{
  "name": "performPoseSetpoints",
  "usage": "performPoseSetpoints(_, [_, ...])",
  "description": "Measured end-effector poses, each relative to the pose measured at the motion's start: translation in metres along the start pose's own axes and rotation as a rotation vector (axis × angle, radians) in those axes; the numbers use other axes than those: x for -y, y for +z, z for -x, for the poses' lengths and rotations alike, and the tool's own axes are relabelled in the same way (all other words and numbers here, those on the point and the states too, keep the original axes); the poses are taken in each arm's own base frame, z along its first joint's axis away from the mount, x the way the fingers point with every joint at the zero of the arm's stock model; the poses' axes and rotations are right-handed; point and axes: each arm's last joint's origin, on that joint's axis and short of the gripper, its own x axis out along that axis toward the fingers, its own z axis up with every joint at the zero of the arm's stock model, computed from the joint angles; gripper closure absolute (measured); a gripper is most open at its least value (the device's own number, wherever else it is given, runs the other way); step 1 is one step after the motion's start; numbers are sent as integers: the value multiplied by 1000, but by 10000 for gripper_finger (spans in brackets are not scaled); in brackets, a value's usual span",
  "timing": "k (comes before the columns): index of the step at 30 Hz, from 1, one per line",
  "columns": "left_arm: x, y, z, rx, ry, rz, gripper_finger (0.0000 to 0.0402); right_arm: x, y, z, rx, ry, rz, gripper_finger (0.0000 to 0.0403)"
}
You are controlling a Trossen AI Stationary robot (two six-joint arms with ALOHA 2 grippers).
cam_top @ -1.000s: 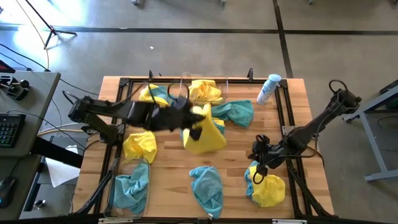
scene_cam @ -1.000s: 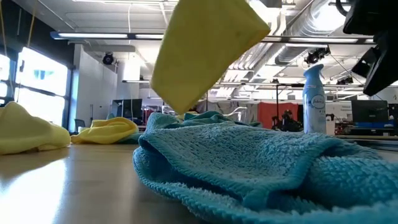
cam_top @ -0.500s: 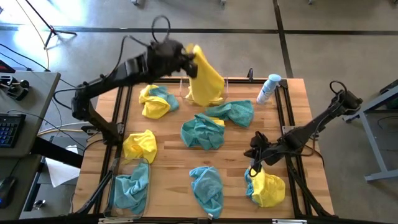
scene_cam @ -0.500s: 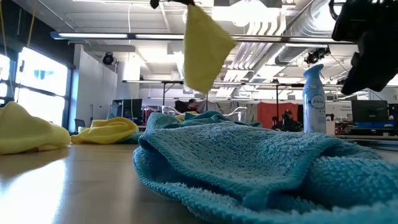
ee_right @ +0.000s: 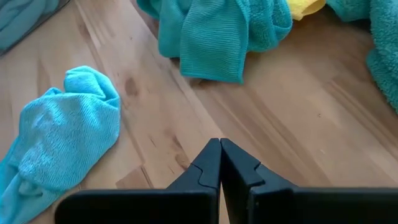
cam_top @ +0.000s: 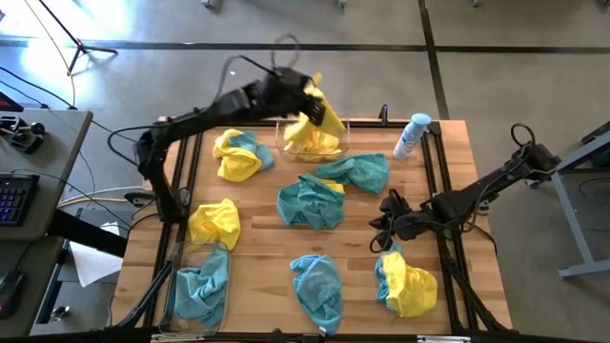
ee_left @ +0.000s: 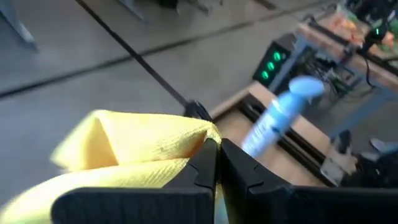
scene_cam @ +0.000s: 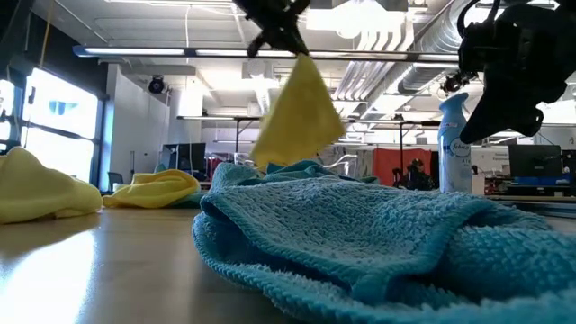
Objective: Sort microfiber towel by color & place in baskets
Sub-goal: Put the yellow microfiber towel into the top transparent bin
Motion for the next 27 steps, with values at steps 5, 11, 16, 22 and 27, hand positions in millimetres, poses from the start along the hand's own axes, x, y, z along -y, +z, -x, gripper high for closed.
performPoseSetpoints(5, [20, -23, -16, -38, 57, -33, 401, 2, 2, -1, 0, -6, 13, 403])
performPoseSetpoints(11, [-9, -38, -33, -160, 299, -58, 401, 2, 2, -1, -2, -5, 13, 403])
performPoseSetpoints(16, [-34, -45, -37, -239, 446, 21, 401, 2, 2, -1, -2, -5, 13, 403])
performPoseSetpoints(22, [-28, -50, -54, -259, 304, 181, 401, 2, 2, -1, -2, -5, 13, 403])
performPoseSetpoints(27, [-24, -69, -81, -292, 287, 254, 401, 2, 2, -1, -1, -5, 7, 403])
